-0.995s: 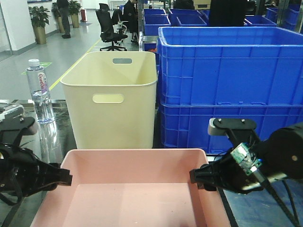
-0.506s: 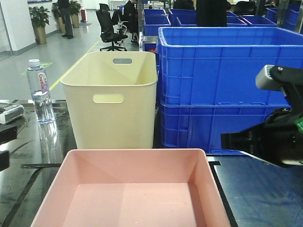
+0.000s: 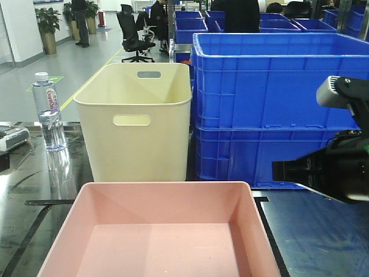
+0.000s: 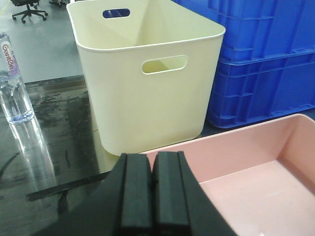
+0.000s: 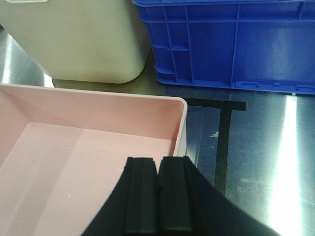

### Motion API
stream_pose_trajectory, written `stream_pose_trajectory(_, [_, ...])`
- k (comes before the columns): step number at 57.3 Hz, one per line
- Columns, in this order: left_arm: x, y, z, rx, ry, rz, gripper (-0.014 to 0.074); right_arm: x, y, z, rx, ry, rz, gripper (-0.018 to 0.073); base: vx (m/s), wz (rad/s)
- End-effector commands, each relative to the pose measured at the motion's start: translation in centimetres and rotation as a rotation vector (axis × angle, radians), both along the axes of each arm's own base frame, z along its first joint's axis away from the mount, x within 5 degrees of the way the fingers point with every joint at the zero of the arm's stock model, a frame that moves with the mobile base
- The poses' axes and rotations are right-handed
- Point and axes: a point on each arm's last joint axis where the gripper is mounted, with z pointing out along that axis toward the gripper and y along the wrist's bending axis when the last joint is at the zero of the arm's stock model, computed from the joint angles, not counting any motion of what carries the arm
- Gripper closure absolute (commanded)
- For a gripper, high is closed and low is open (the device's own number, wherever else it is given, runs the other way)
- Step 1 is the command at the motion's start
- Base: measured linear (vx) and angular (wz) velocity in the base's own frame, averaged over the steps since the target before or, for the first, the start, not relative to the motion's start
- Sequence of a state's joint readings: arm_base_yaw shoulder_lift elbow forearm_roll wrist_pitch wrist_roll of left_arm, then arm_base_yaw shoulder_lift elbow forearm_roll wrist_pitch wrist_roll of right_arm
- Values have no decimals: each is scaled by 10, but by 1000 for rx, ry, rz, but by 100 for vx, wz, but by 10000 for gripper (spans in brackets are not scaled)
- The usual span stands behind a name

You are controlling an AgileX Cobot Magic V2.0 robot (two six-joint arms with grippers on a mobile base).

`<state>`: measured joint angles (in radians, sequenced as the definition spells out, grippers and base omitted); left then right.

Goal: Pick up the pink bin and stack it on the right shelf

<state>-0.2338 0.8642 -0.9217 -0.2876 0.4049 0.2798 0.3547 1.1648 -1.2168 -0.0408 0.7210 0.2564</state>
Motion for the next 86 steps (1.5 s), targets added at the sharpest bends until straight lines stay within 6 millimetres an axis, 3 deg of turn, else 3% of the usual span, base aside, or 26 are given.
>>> stream_pose_trajectory(1, [-5, 6, 4, 12, -138, 45, 604, -3, -4, 22, 26, -129, -3, 572, 0, 0])
stream_pose_trajectory(10, [-44, 25, -46, -6, -228, 133, 601, -3, -4, 22, 26, -129, -3, 572, 0, 0])
stream_pose_trajectory(25, [-102, 47, -142, -65, -235, 294, 598, -3, -4, 22, 26, -129, -3, 572, 0, 0])
stream_pose_trajectory(37, [-116, 50, -202, -74, -280, 328, 598, -3, -3, 22, 26, -130, -3, 572, 0, 0])
stream_pose_trajectory(47, [-114, 50, -206, -56, -186, 326, 598, -3, -3, 22, 26, -128, -3, 572, 0, 0])
stream_pose_trajectory(79, [-114, 50, -207, -55, -181, 326, 598, -2, -5, 22, -6, -144, -3, 571, 0, 0])
stream_pose_trajectory(86, [-114, 50, -207, -55, -181, 326, 598, -26, -26, 10, -66, -267, -34, 571, 0, 0])
